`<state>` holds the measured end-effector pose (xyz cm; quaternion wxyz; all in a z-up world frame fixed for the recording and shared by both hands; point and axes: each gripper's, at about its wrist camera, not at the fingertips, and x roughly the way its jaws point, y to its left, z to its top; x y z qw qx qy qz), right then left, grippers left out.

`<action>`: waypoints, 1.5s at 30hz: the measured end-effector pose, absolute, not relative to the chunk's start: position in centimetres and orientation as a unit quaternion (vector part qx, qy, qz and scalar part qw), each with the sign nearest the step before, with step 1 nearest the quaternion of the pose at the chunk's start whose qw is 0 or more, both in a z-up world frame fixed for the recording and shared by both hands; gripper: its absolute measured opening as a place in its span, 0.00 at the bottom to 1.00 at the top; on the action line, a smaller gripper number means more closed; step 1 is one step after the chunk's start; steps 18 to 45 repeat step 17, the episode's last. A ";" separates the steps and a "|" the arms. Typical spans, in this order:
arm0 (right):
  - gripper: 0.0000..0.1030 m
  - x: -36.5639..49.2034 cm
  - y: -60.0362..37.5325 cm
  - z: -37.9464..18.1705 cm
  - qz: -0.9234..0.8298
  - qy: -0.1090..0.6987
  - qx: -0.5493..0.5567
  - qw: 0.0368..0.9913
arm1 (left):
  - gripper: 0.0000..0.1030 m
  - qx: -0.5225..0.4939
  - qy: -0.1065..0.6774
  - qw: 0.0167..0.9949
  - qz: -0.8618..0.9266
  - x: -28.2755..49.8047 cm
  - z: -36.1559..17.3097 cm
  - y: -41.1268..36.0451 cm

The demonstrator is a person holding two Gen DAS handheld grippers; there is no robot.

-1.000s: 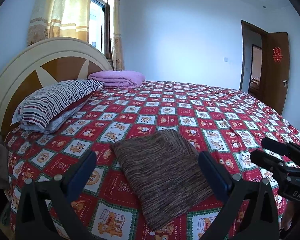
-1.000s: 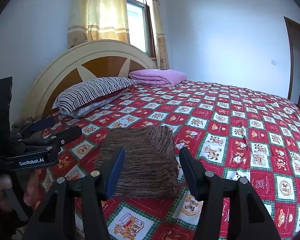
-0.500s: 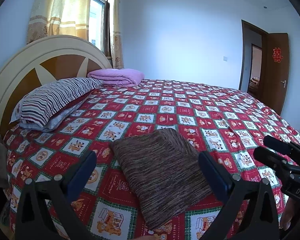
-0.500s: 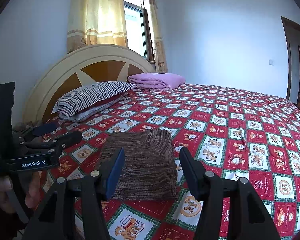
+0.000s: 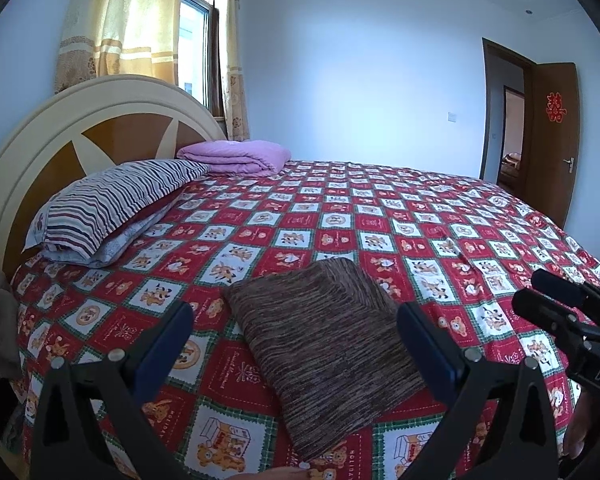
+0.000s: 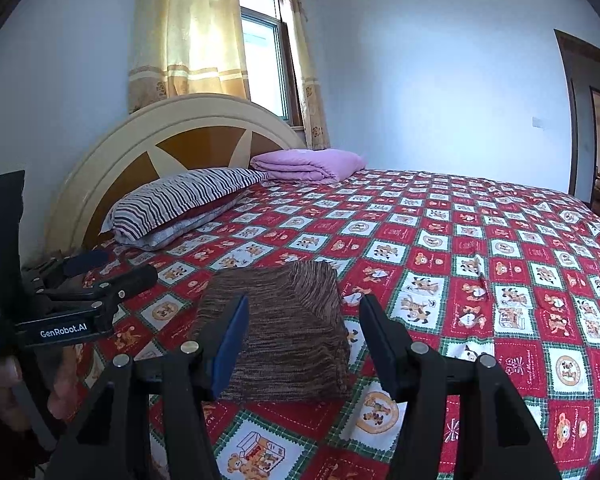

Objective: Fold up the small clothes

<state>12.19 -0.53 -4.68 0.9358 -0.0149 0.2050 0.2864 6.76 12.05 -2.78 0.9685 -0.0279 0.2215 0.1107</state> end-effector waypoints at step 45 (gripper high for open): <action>0.57 12.1 0.0 -5.1 0.294 0.212 -0.024 0.932 | 1.00 -0.022 0.227 0.967 0.116 7.1 -3.4 12.5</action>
